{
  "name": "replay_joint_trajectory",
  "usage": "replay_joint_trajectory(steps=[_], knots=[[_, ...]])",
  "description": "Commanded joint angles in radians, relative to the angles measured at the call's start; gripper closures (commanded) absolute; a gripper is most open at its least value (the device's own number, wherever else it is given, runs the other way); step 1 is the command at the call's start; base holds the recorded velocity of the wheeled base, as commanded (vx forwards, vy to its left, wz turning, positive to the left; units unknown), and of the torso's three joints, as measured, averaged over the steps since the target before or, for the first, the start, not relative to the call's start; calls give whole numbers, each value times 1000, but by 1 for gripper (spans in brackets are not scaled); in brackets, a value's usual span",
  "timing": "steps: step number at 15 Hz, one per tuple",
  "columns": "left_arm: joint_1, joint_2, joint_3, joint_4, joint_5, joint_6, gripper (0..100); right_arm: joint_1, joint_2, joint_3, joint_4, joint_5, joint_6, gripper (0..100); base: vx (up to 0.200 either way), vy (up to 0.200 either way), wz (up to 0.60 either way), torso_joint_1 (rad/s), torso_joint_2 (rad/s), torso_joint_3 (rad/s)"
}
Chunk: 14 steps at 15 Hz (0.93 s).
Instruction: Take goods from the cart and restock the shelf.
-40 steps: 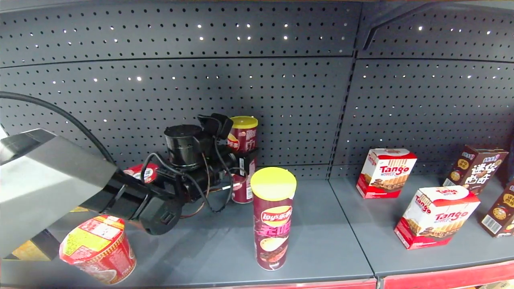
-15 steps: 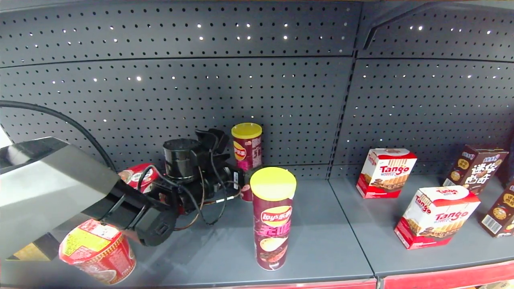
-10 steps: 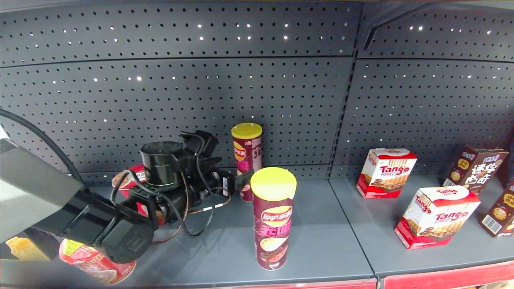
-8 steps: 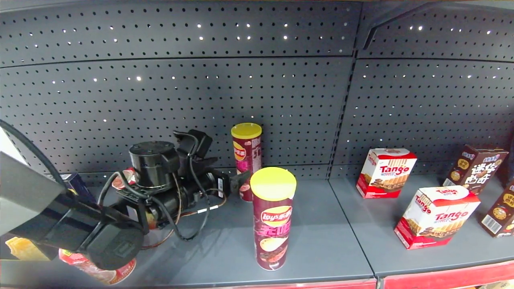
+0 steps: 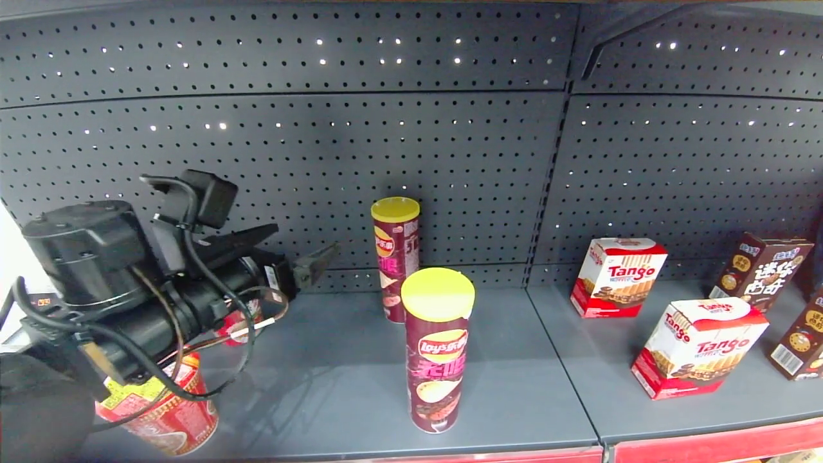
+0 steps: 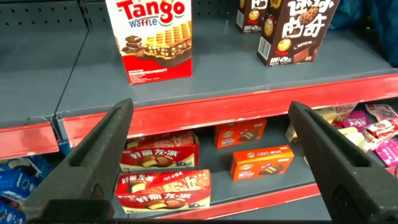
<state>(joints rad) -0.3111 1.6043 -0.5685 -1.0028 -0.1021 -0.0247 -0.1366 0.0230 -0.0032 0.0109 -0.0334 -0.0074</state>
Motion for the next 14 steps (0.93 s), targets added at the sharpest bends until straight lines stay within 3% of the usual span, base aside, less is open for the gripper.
replay_joint_trajectory(steps=[1,3,6,9,10,12,14], knots=[[44,-207,55,42,2,15,0,0,2,0,0,0,0,0,0,0,0,0,0,0],[73,-360,90,138,5,23,0,0,2,0,0,0,0,0,0,0,0,0,0,0],[87,-623,162,400,53,15,0,0,2,0,0,0,0,0,0,0,0,0,0,0],[109,-764,256,483,99,11,0,0,2,0,0,0,0,0,0,0,0,0,0,0],[150,-919,369,552,119,15,0,0,2,0,0,0,0,0,0,0,0,0,0,0],[221,-1129,463,693,130,17,0,0,2,0,0,0,0,0,0,0,0,0,0,0],[237,-1276,509,832,130,23,0,0,2,0,0,0,0,0,0,0,0,0,0,0]])
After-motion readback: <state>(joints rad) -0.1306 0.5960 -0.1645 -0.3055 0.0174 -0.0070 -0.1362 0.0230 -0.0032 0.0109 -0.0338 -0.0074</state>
